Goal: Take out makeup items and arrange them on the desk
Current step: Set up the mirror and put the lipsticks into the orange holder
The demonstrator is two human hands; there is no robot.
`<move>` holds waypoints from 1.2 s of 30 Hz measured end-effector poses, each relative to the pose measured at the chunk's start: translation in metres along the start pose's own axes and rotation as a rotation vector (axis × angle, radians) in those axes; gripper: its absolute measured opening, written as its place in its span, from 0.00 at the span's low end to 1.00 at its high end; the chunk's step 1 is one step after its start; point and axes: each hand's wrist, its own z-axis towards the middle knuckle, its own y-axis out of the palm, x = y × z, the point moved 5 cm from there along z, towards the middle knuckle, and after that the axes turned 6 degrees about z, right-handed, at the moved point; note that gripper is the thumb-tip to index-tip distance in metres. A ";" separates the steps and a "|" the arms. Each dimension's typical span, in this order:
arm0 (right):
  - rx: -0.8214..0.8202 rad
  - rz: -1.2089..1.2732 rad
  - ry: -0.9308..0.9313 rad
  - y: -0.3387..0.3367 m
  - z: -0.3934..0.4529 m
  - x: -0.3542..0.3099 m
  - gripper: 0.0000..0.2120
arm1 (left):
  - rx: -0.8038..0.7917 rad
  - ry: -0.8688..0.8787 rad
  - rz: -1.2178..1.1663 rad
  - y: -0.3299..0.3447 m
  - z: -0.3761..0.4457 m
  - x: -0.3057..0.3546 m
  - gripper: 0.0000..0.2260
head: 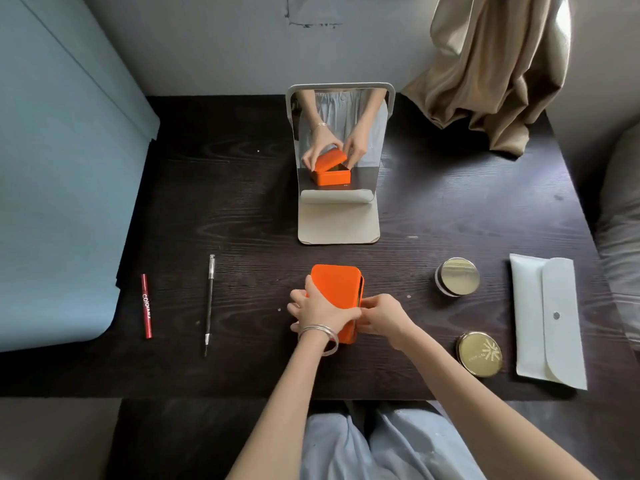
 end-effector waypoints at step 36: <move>0.440 -0.930 -0.257 0.052 -0.013 -0.029 0.21 | -0.011 0.041 0.314 -0.054 0.039 -0.044 0.22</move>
